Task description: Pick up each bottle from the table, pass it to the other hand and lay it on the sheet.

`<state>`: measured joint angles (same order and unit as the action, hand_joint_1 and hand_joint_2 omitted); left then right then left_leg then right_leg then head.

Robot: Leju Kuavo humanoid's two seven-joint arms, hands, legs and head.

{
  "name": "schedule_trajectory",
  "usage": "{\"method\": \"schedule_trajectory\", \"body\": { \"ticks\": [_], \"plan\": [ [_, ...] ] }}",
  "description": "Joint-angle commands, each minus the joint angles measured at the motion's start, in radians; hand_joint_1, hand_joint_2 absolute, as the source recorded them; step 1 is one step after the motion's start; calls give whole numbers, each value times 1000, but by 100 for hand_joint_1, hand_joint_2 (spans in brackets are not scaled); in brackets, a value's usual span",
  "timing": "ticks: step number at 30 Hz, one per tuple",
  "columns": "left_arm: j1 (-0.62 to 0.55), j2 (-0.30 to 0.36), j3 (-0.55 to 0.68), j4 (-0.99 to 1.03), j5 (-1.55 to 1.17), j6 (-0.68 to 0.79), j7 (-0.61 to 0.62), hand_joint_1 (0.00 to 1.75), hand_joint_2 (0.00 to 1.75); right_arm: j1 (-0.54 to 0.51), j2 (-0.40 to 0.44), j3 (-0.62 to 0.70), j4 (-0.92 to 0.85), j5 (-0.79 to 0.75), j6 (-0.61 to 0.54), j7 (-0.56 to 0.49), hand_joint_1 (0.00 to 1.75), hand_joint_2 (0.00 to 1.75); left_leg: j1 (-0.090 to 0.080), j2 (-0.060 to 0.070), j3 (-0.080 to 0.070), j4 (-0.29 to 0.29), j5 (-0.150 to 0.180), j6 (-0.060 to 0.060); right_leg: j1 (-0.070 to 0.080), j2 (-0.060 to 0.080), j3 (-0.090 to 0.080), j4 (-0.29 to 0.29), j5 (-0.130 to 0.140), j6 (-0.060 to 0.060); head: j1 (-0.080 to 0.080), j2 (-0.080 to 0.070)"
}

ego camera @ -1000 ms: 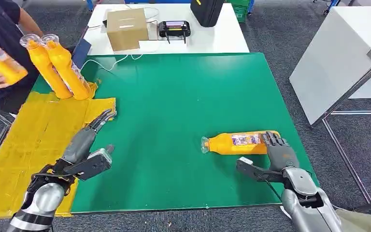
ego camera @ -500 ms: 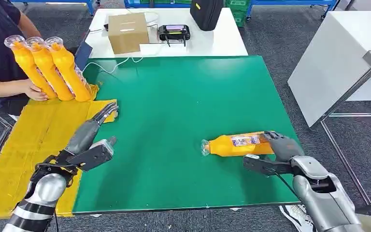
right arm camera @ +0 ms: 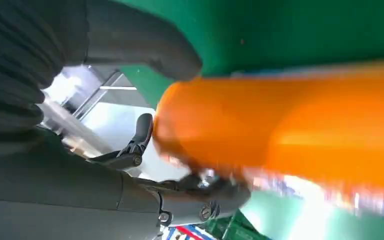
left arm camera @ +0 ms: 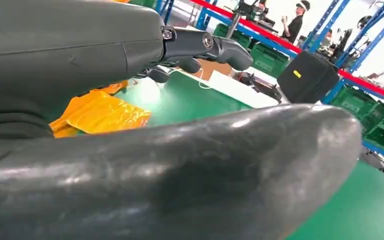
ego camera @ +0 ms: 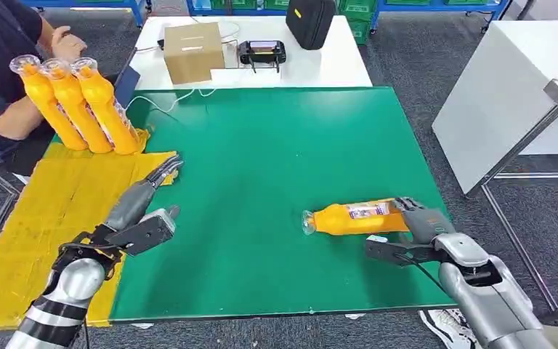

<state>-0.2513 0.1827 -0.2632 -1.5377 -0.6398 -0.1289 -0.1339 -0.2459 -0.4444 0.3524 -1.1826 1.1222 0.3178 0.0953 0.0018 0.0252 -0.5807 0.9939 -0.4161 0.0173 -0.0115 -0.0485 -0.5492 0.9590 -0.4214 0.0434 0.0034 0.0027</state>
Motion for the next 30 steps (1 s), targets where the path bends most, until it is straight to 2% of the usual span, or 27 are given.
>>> {"method": "schedule_trajectory", "body": {
  "ticks": [1,3,5,8,11,13,18,24,30],
  "plan": [
    [23,16,4,24,8,14,6,0,0,44,52,49,123,74,-94,36,0,175,2,-3,0,-1,0,-1,1,0,2,-2,0,-1,0,0],
    [56,22,28,-5,8,23,1,0,0,47,58,7,48,27,-176,-16,0,175,1,-2,-1,-2,1,-1,1,3,1,-3,1,-2,0,0],
    [132,36,78,-57,6,29,-5,0,0,63,29,-40,-143,-16,-220,-55,0,175,0,0,-4,-2,0,-2,0,5,7,-1,1,-1,0,0],
    [215,28,142,-113,-7,22,-31,0,0,48,2,-118,-423,-104,-170,-81,0,175,-1,4,-7,1,-2,-2,-1,10,2,4,0,-2,0,0],
    [234,14,154,-122,-21,12,-38,0,0,-8,-25,-149,-506,-151,-97,-81,0,175,-3,7,-14,2,-1,-1,-3,11,-5,7,0,-1,0,0],
    [231,12,153,-121,-22,12,-38,0,0,-4,-26,-150,-502,-150,-100,-81,0,175,-3,4,-18,2,0,-1,-2,7,-9,6,1,0,-1,0],
    [222,10,151,-115,-23,11,-38,0,0,11,-20,-146,-479,-143,-122,-91,0,175,-1,-3,-18,1,1,-1,0,2,-6,3,-1,0,0,0],
    [225,5,155,-114,-26,8,-38,0,0,-42,-83,-135,-459,-153,-104,-92,0,175,-2,-1,-22,1,1,-1,-1,3,-9,5,0,0,0,0],
    [213,2,153,-104,-26,6,-39,0,0,-14,-70,-145,-407,-169,-103,-106,0,175,-1,-3,-22,0,2,-1,-1,0,-8,2,1,0,0,0]
  ]
}}
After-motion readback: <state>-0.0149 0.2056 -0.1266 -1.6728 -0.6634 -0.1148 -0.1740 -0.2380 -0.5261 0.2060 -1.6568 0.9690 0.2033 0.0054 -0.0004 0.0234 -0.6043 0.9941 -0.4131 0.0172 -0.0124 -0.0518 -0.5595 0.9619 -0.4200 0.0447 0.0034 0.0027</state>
